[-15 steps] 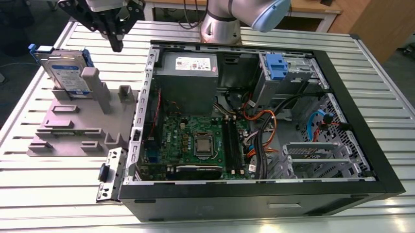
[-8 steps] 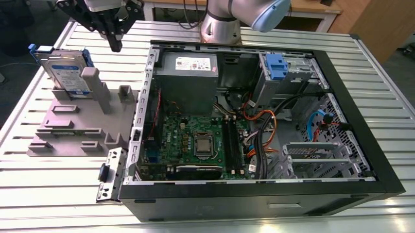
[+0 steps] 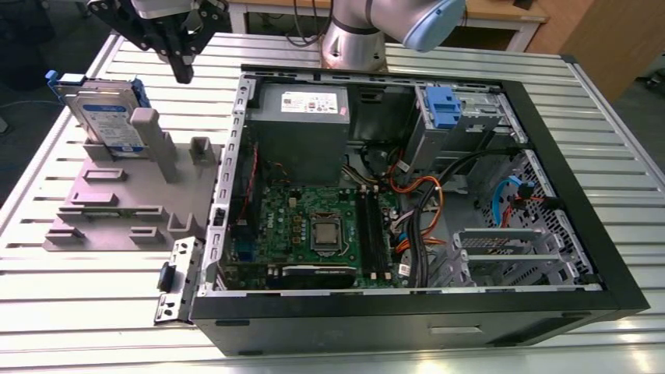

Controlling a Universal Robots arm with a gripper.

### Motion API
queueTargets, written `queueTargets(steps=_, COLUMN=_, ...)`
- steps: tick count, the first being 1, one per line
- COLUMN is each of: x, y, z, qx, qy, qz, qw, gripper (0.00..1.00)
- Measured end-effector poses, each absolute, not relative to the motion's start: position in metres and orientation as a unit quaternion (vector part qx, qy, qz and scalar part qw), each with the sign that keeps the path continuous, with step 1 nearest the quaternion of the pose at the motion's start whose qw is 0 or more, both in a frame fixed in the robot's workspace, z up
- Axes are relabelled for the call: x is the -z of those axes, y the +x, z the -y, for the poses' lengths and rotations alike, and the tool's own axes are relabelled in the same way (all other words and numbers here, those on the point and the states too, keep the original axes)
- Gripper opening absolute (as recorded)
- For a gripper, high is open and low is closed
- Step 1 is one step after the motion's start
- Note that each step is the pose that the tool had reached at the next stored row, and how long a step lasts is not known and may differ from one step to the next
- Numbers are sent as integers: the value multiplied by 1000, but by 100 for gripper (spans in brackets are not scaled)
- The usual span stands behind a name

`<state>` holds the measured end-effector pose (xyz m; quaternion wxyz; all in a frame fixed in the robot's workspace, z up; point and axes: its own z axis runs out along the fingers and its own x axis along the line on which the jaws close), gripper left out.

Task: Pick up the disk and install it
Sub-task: 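Reach for the disk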

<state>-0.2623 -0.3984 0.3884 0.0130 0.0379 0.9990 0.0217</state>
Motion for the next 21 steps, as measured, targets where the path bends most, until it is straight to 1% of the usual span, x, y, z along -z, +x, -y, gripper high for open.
queueTargets(steps=21, x=-388, y=-268, z=398, qx=-22, qy=38, qz=-999, qw=13, gripper=11)
